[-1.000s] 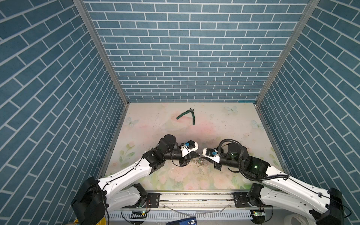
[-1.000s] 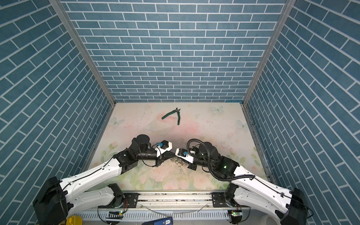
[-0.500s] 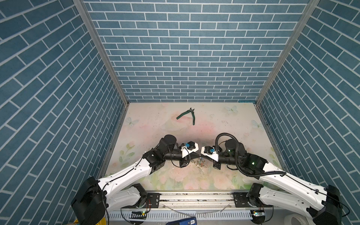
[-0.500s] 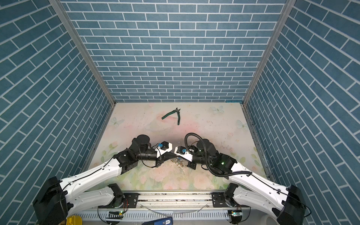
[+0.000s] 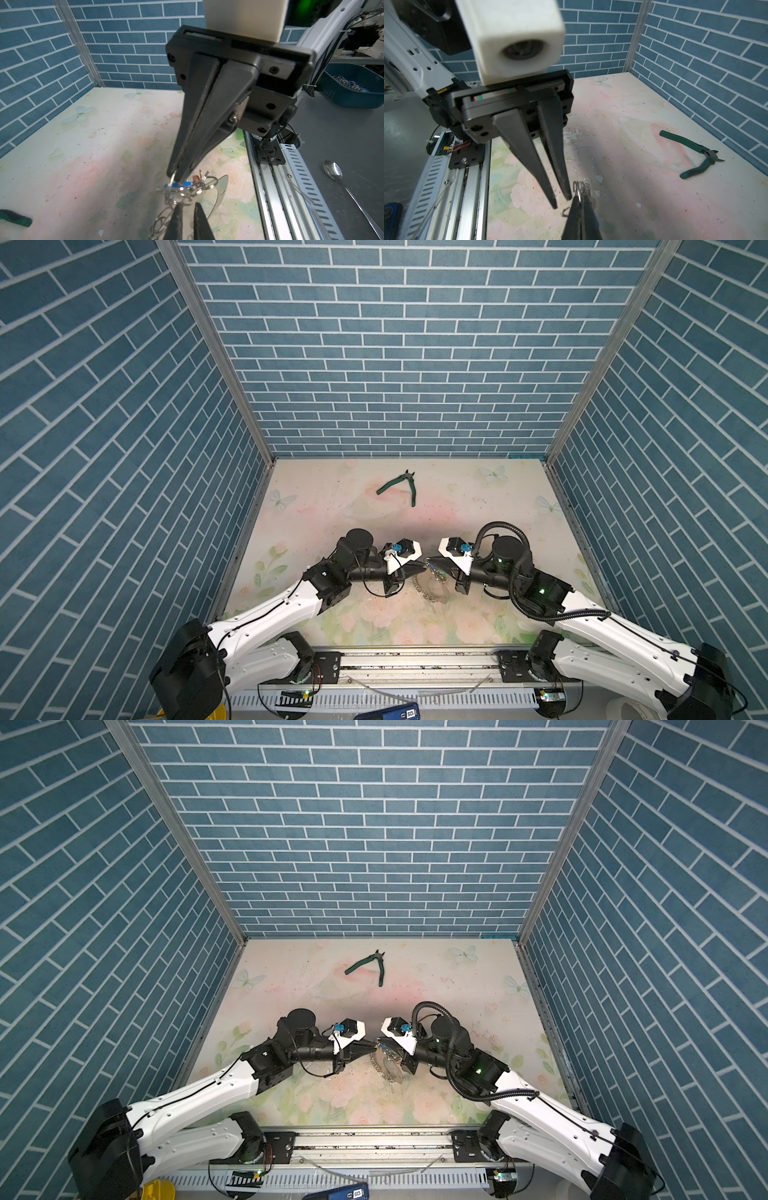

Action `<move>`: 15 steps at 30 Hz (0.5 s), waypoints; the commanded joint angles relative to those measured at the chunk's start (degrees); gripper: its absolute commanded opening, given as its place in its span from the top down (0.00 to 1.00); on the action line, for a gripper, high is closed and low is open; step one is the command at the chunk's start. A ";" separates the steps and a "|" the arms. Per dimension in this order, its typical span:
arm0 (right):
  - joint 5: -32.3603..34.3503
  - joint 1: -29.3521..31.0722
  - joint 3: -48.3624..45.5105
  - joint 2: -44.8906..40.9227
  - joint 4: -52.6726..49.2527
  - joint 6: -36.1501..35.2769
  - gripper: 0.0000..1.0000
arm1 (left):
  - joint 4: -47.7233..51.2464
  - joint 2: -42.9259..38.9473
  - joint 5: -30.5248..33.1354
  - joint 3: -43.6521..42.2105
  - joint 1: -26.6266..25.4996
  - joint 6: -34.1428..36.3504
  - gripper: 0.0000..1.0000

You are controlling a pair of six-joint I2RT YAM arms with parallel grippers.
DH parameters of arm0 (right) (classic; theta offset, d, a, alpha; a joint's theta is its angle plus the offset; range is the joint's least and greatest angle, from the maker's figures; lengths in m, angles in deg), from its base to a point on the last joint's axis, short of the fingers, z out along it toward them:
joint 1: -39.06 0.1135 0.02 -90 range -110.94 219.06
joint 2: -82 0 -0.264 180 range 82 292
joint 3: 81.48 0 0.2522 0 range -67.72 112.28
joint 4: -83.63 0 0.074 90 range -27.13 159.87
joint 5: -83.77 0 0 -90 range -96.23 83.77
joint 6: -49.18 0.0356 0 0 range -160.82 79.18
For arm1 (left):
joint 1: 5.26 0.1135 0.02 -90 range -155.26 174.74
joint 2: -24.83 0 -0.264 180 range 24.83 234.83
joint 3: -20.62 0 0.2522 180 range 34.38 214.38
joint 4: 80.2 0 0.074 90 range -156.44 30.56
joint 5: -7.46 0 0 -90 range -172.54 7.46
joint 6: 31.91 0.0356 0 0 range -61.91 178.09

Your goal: Put the keys on the keyring

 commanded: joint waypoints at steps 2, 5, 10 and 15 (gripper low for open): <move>1.84 -0.32 -2.88 0.27 11.95 5.87 1.00 | -1.19 -0.65 -0.50 -0.88 -0.25 -0.55 0.86; 1.91 -0.32 -5.18 -0.18 14.82 7.00 1.00 | -1.81 -0.90 0.39 -1.28 -0.25 -0.73 0.84; 3.50 -0.40 -6.67 -2.04 14.93 7.49 1.00 | -1.66 -1.28 1.69 -1.67 -0.25 -0.64 0.81; 5.83 -0.33 -5.57 -2.07 10.78 6.88 1.00 | -0.94 -0.85 7.66 -1.90 -0.25 -0.68 0.76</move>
